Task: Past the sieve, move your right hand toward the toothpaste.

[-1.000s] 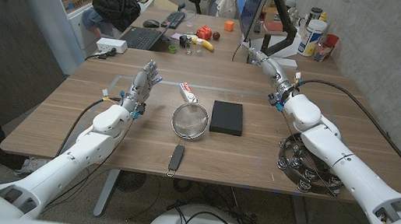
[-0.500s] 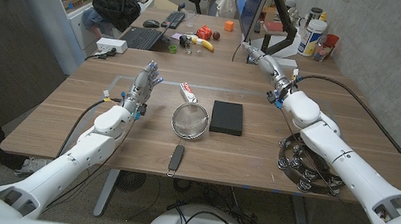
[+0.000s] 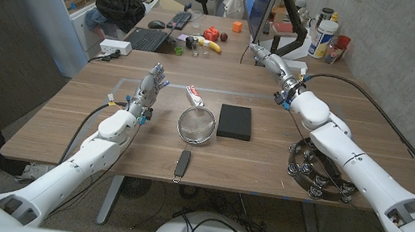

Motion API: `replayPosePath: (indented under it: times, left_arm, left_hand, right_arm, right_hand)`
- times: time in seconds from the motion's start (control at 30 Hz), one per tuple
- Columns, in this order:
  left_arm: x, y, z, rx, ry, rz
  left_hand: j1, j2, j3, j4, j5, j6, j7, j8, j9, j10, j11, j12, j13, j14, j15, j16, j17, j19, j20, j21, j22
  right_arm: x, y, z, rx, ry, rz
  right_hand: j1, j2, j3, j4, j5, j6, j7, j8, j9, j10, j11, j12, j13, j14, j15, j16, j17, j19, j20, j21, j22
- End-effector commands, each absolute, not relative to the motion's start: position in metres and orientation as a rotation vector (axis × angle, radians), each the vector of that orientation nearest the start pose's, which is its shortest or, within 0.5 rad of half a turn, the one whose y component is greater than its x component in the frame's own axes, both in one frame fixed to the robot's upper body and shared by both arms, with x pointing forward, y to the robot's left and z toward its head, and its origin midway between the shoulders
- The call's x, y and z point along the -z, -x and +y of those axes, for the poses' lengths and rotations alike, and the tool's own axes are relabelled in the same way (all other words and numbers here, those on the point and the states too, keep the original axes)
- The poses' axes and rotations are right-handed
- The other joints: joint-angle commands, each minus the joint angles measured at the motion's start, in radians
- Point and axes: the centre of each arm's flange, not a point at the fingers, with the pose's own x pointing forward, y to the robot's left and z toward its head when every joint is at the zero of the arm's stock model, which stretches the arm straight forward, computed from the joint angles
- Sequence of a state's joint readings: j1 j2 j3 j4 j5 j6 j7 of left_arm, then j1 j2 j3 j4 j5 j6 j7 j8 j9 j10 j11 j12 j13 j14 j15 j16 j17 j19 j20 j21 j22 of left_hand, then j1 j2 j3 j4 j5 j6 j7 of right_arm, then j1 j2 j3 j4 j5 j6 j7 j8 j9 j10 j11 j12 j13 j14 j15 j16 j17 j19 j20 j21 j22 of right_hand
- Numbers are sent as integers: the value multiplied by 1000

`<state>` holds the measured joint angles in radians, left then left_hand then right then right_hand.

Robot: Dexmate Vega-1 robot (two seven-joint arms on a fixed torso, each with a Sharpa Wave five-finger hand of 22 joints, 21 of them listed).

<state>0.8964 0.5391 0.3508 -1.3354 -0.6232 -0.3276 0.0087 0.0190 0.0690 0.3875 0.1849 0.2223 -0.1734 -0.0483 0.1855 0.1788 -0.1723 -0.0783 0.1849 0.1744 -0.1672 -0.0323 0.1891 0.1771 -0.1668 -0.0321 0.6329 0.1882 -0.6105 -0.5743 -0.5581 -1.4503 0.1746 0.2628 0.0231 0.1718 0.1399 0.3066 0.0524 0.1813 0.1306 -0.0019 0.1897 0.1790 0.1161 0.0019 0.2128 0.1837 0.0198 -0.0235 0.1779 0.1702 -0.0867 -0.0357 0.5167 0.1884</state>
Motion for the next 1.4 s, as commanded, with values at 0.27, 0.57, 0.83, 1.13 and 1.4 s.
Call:
replayPosePath:
  times: [0.27, 0.57, 0.83, 1.13, 1.4]
  left_arm:
    - [41, -638, 307, 153, 19, -620]
    - [41, -637, 309, 152, 24, -624]
    - [43, -636, 311, 148, 27, -623]
    - [44, -635, 313, 146, 30, -624]
    - [44, -634, 312, 146, 33, -624]
  left_hand:
    - [0, 93, 1, -3, 6, -97, -2, 3, 4, -101, -2, 3, 6, -134, -43, 8, 3, -159, -75, -3, 4]
    - [0, 93, 1, -2, 6, -96, -1, 3, 3, -102, -1, 3, 6, -133, -43, 8, 3, -158, -75, -4, 4]
    - [0, 93, 1, -2, 6, -96, -1, 3, 3, -101, 0, 3, 6, -133, -43, 8, 3, -158, -75, -4, 4]
    - [0, 93, 0, -2, 6, -95, 0, 3, 3, -101, 1, 3, 6, -133, -42, 8, 3, -158, -74, -5, 4]
    - [-1, 93, 0, -2, 6, -95, -1, 3, 3, -100, -1, 4, 6, -134, -43, 8, 3, -158, -75, -5, 4]
  right_arm:
    - [-103, -617, -169, -347, 646, -873]
    - [-113, -615, -158, -349, 679, -885]
    - [-116, -615, -151, -351, 713, -885]
    - [-118, -617, -144, -360, 731, -886]
    - [-121, -617, -139, -364, 753, -892]
  right_hand:
    - [4, -1, 1, -4, -2, 14, 2, 5, 6, 14, -1, 3, 2, 5, -2, 7, 2, 4, -68, -2, 2]
    - [12, 10, 8, -7, 0, 15, -2, 4, 6, 14, -5, 2, 2, 5, -8, 7, 1, 5, -71, -4, 2]
    - [20, 13, 14, -12, 0, 15, -3, 4, 5, 14, -5, 2, 1, 5, -7, 5, 0, 5, -72, -5, 1]
    - [28, 14, 18, -18, 0, 15, -4, 3, 5, 13, -7, 1, 1, 5, -9, 5, -1, 6, -73, -7, 1]
    - [32, 14, 20, -21, -1, 14, -4, 2, 5, 13, -7, 1, 1, 5, -9, 4, -1, 6, -73, -8, 1]
